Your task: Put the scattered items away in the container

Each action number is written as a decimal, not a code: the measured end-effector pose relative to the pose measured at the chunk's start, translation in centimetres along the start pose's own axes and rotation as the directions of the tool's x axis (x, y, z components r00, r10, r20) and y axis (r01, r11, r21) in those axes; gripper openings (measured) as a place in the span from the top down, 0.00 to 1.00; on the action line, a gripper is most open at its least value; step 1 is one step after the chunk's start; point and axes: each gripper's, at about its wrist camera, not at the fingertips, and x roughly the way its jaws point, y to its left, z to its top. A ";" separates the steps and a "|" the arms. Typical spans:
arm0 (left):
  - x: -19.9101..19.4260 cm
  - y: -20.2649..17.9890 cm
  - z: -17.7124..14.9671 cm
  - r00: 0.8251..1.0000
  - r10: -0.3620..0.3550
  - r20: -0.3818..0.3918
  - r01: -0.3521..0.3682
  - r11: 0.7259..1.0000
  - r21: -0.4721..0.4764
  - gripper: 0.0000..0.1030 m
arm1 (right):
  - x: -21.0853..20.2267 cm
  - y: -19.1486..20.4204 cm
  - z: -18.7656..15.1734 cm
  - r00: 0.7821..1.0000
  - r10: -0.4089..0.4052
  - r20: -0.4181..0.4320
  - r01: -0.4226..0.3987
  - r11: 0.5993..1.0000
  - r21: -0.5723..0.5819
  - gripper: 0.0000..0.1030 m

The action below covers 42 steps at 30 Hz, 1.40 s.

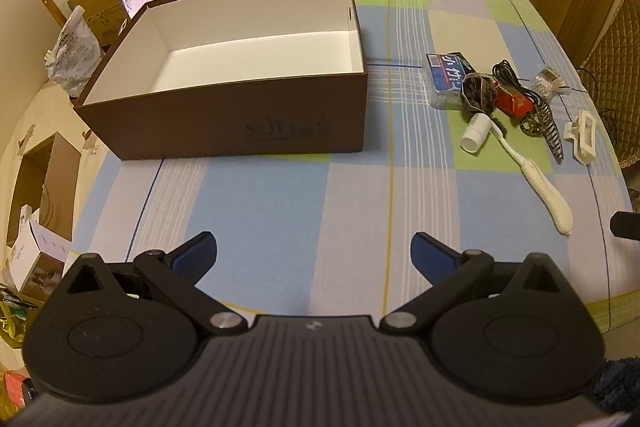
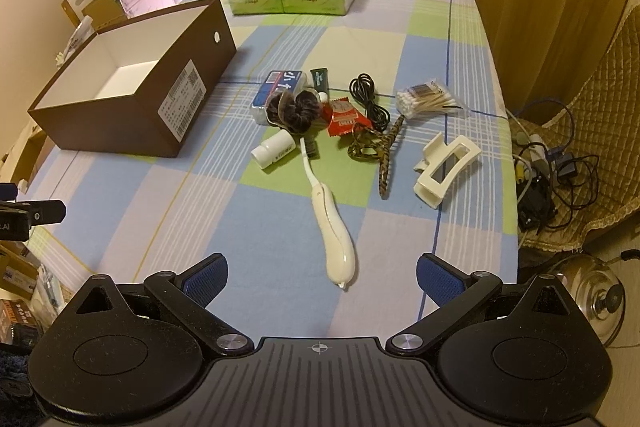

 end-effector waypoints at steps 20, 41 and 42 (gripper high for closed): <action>0.2 0.0 -0.1 1.000 0.018 -0.004 -0.018 1.000 -0.025 0.01 | 0.1 0.1 0.1 1.000 -0.004 0.001 0.004 1.000 0.005 0.00; 2.1 -2.2 1.3 1.000 -0.003 -0.018 0.003 1.000 0.016 0.01 | 1.1 -0.7 0.5 1.000 0.012 0.018 -0.012 1.000 0.024 0.00; 2.3 -2.4 1.4 1.000 -0.009 -0.017 0.009 1.000 0.022 0.01 | 1.2 -0.7 0.6 1.000 0.012 0.025 -0.012 1.000 0.018 0.00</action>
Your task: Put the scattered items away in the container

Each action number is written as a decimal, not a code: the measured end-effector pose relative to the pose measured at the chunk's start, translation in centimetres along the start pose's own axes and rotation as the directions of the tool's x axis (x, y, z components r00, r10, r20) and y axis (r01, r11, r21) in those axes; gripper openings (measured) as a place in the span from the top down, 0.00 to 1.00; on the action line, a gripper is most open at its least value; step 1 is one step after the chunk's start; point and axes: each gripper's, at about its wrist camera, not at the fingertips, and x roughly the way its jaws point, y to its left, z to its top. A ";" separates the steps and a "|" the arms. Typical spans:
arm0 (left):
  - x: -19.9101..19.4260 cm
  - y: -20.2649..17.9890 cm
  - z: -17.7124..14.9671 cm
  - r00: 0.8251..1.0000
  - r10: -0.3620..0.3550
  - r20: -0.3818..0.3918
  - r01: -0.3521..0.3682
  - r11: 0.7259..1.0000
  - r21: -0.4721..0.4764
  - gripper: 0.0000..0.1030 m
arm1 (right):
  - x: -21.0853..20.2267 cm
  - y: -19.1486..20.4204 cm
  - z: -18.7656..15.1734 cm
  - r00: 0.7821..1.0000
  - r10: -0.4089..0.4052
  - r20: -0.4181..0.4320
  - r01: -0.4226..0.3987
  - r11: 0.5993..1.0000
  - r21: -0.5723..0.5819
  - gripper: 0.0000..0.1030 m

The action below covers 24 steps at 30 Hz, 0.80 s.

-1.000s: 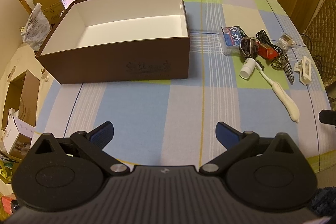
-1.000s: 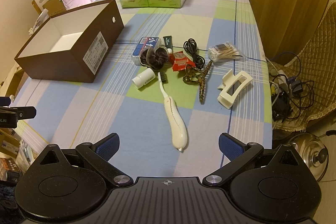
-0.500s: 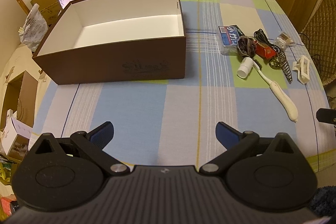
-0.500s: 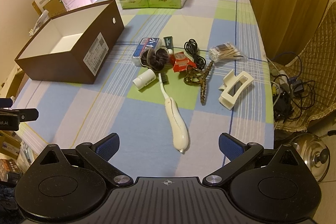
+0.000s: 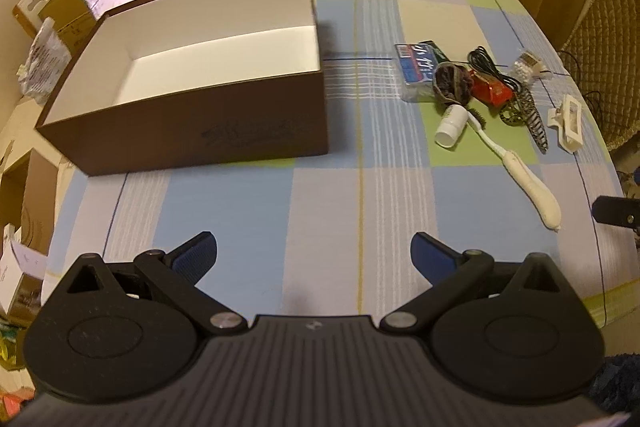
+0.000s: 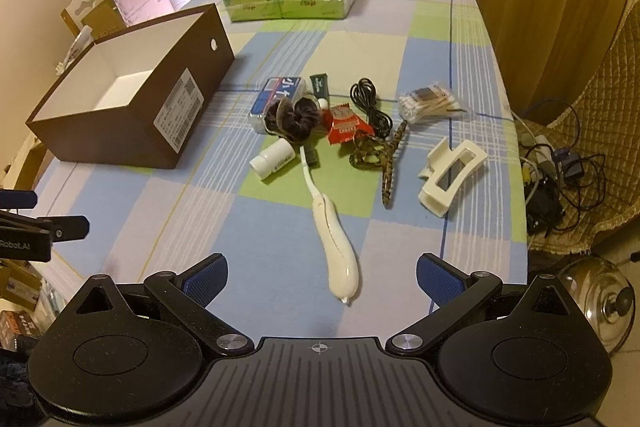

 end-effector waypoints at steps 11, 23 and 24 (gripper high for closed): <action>2.8 -2.6 1.9 0.993 -0.114 0.023 0.110 0.987 0.119 0.01 | 2.0 -1.0 -0.2 0.998 0.012 0.062 -0.009 0.999 -0.038 0.00; 6.6 -4.8 4.4 0.980 -0.198 0.020 0.189 0.957 0.219 0.01 | 6.1 -2.2 -0.9 0.999 0.035 0.028 -0.033 0.996 -0.078 0.30; 6.9 -4.9 4.5 0.979 -0.204 0.019 0.194 0.955 0.225 0.01 | 6.6 -2.2 -0.9 0.999 0.041 0.021 -0.039 0.996 -0.078 0.30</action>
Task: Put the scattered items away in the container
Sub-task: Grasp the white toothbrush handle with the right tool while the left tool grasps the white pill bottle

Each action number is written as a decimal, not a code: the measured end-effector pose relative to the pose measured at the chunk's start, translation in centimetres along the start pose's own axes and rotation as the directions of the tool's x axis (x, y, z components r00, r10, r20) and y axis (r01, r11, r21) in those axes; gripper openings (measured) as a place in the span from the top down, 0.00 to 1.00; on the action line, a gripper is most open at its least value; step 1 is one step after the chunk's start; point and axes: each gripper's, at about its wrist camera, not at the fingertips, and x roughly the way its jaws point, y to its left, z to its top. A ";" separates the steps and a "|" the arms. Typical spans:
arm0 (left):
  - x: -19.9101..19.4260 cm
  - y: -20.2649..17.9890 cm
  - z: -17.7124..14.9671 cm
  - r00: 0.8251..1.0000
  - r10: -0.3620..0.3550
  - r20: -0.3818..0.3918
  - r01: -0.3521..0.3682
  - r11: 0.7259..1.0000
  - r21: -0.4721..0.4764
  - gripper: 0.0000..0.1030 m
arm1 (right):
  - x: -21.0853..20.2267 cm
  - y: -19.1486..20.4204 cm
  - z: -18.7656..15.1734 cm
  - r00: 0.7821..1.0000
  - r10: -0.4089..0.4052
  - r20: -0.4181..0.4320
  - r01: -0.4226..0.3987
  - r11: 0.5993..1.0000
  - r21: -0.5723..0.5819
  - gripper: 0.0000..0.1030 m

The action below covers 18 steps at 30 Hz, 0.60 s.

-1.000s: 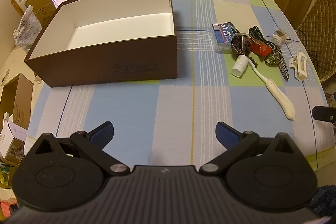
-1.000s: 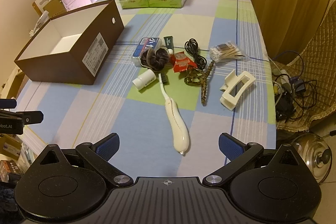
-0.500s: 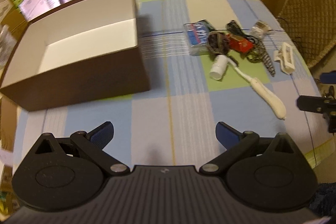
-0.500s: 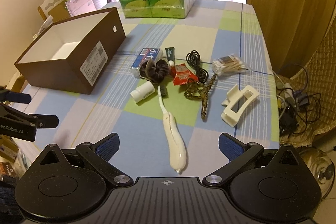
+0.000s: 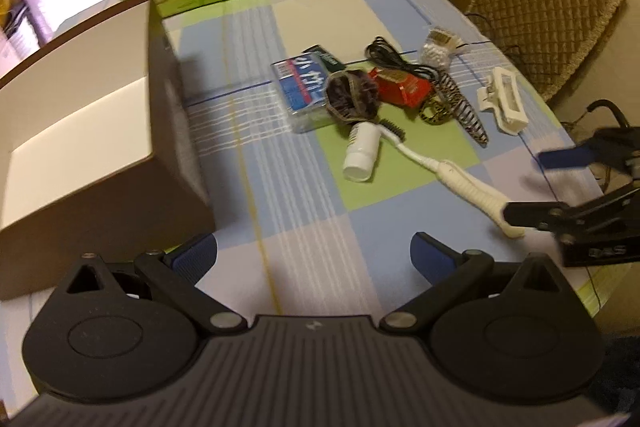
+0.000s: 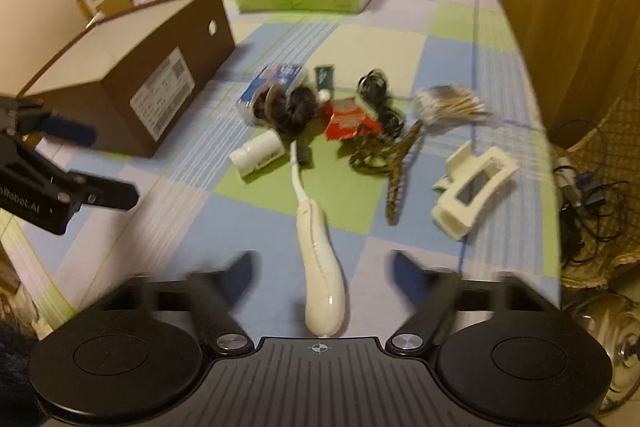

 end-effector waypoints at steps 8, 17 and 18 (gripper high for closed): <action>1.9 -0.2 0.4 1.000 -0.023 -0.019 0.024 0.999 0.041 0.02 | 3.1 0.1 0.4 1.000 0.008 -0.017 -0.009 0.999 -0.038 0.55; 2.9 -0.3 0.7 0.999 -0.047 -0.026 0.049 0.997 0.065 0.04 | 4.3 0.2 0.2 1.000 -0.004 -0.027 0.002 0.996 -0.091 0.73; 3.0 -0.3 0.8 0.998 -0.052 -0.028 0.054 0.996 0.067 0.04 | 4.2 0.1 0.0 1.000 -0.004 -0.031 0.001 0.996 -0.093 0.73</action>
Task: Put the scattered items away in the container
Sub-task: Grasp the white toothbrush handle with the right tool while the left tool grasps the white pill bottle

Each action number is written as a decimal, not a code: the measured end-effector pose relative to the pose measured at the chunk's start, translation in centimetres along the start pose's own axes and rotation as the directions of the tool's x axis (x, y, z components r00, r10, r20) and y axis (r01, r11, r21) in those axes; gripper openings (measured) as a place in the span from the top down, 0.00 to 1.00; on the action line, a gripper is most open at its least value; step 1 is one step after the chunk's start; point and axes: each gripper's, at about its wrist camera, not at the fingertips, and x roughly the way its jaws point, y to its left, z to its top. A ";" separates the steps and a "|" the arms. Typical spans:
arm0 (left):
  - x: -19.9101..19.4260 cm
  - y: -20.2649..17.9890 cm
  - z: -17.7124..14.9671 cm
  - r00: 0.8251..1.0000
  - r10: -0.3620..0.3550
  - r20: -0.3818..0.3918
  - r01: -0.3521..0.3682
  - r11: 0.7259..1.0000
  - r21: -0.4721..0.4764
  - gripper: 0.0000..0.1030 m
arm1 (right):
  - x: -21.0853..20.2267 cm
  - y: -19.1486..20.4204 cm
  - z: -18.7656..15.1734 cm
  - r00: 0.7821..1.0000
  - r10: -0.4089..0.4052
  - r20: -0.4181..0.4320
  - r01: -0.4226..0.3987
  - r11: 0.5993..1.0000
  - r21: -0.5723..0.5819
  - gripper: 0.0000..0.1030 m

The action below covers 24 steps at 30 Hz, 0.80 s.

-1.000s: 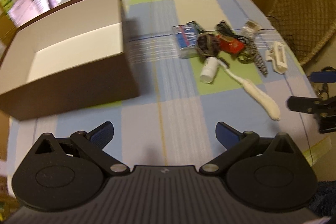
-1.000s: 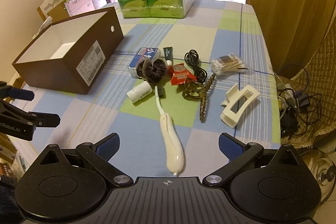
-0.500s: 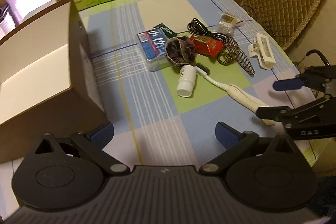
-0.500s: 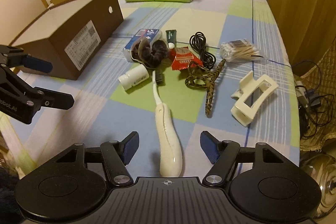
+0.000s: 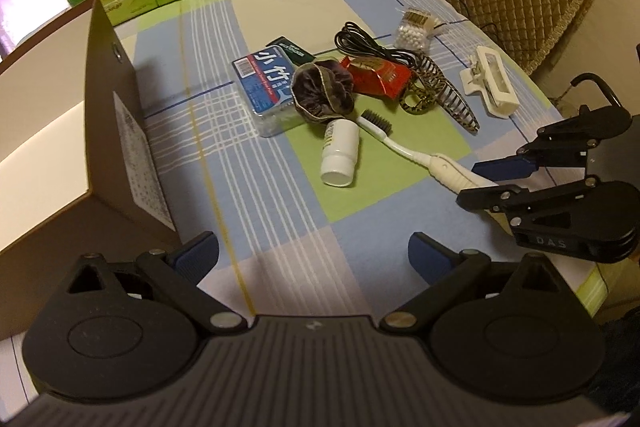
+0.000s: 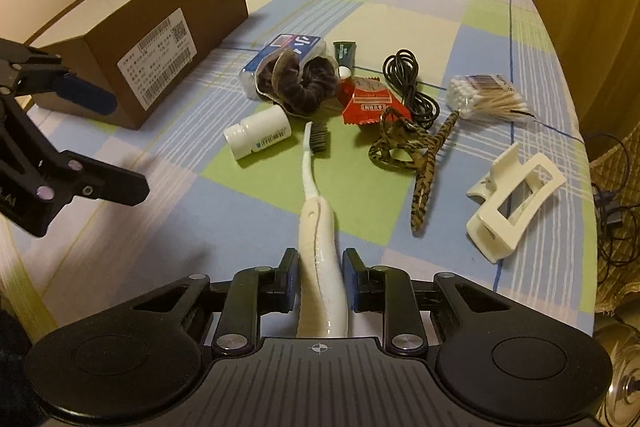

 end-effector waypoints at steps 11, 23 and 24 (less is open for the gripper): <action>1.5 -1.1 0.4 1.000 -0.030 -0.008 0.031 0.998 0.056 0.11 | -3.1 -1.6 -3.4 0.998 -0.010 -0.068 0.013 0.999 0.053 0.76; 4.8 -1.6 3.0 0.999 -0.029 0.035 0.026 0.995 0.094 0.28 | -7.9 -4.6 -8.0 0.989 -0.108 -0.100 0.131 0.955 0.267 0.76; 5.2 -1.5 3.3 0.999 -0.026 0.037 0.022 0.996 0.091 0.29 | -8.1 -4.7 -8.2 0.988 -0.114 -0.100 0.138 0.951 0.275 0.76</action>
